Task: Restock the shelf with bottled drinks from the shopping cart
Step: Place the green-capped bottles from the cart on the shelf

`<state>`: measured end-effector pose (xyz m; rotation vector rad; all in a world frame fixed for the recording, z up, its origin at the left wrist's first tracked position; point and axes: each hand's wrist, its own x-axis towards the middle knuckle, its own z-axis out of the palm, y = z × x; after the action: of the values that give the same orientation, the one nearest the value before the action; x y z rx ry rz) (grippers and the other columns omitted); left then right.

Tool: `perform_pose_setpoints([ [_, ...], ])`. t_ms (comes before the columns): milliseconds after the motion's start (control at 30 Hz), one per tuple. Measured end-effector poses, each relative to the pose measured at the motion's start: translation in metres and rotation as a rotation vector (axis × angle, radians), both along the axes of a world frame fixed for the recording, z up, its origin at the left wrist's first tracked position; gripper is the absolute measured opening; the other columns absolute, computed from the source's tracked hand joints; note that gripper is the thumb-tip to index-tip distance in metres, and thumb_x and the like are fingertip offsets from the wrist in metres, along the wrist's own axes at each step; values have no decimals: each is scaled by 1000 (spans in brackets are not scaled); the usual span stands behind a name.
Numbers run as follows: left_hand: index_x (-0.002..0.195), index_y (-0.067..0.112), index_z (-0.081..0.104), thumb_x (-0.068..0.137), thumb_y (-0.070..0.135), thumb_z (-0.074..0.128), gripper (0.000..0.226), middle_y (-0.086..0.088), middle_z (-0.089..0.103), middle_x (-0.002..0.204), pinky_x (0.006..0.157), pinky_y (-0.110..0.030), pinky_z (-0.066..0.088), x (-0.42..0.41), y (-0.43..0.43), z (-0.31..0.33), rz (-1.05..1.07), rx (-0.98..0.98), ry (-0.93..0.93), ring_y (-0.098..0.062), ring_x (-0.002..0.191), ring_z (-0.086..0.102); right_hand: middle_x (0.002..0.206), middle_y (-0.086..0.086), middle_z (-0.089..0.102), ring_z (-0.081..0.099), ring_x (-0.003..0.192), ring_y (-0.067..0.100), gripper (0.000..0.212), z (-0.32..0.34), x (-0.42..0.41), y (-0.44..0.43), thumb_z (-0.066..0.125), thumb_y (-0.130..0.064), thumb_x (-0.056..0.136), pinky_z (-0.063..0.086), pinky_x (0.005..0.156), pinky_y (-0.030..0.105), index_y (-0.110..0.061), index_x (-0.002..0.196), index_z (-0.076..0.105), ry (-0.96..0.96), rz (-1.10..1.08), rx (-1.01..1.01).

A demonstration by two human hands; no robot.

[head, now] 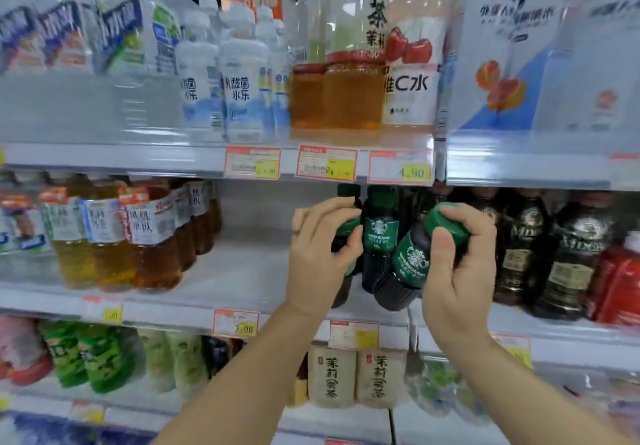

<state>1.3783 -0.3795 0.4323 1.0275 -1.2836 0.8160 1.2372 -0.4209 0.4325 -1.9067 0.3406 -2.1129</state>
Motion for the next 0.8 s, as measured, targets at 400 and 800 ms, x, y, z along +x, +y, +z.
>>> perform_pose_setpoints([
  [400,104,9,64,81,13,68,24,-4,60,103,92,-13,37,33,-54,-7,-102,145,264,-13,100,51,105,-4,50,47,105,0,18,-10,44,-32,40,-22,92,35,95,13,-21,107,50,95,-58,19],
  [800,131,52,26,84,19,67,70,42,52,113,78,2,39,71,-46,-45,-623,759,544,19,107,49,105,3,59,56,94,16,24,-9,47,-48,37,-37,92,43,81,31,-38,115,41,319,-5,287],
])
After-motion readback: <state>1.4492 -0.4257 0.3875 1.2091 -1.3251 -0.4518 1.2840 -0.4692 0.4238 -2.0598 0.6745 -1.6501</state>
